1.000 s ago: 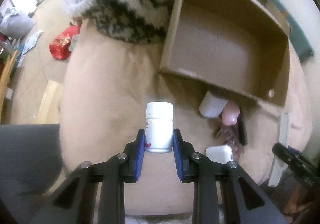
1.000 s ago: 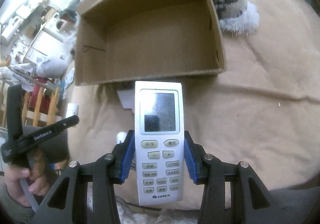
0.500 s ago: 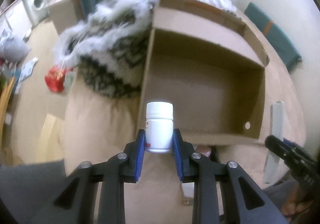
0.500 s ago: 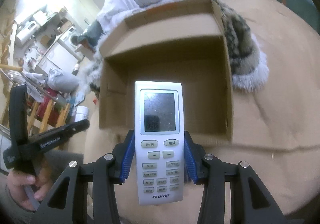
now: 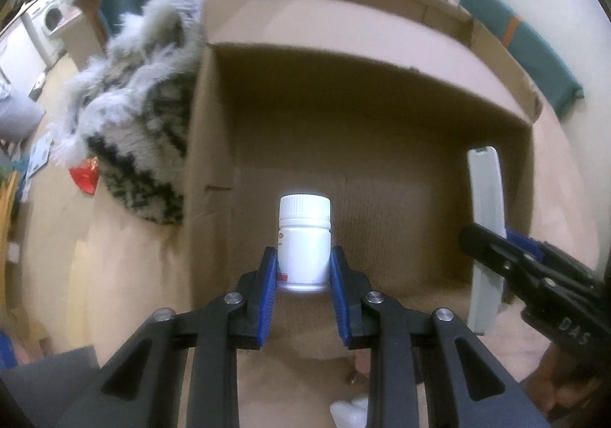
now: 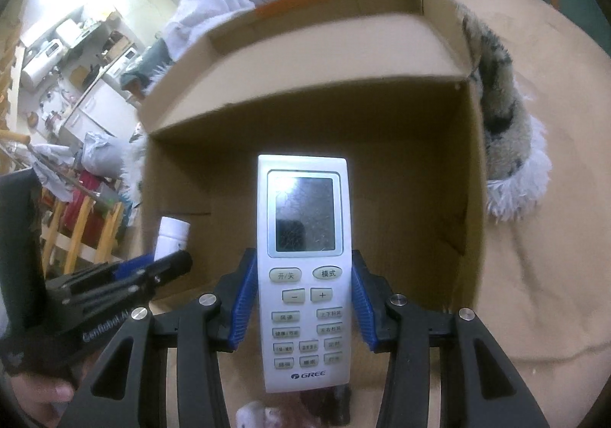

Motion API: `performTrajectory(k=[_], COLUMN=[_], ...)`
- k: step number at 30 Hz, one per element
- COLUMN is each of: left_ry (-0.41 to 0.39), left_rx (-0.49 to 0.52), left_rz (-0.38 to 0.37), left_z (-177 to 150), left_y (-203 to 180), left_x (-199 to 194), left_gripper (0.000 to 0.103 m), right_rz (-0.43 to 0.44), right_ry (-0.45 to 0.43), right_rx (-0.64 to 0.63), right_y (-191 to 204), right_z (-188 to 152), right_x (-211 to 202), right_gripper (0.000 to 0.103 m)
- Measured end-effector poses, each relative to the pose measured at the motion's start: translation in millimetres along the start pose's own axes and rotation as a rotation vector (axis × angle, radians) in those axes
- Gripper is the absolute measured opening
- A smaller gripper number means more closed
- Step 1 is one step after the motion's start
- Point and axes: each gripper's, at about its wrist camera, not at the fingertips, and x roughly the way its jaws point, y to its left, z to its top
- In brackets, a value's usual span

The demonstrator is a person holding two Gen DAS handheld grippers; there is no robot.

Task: Organize rigid objects
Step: 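Carry the pill bottle and remote into the box and release both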

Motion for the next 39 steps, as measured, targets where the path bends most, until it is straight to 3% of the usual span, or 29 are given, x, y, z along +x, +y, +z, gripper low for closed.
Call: performTrajectory(k=[8, 19, 37, 39], left_ry=[0.011, 0.034, 0.033, 0.033], left_rx=[-0.016, -0.024, 0.019, 0.027], left_rz=[0.004, 0.02, 0.054, 0.052], left_z=[5.5, -2.0, -11.5, -13.7], left_y=[0.4, -3.5, -28.5, -28.3], left_x=[31.8, 52.2, 62.9, 57.8], left_gripper=[0.024, 0.024, 0.024, 0.024], right_rz=[-0.003, -0.116, -0.085, -0.075], right_ry=[0.046, 0.093, 0.05, 0.04], right_rx=[0.033, -0.017, 0.006, 0.004], right_y=[-16.9, -13.3, -13.6, -12.4], right_z=[-1.8, -9.4, -2.2, -0.6], right_x=[32.5, 50.9, 44.3, 42.0], right_gripper=[0.048, 0.048, 0.048, 0.055])
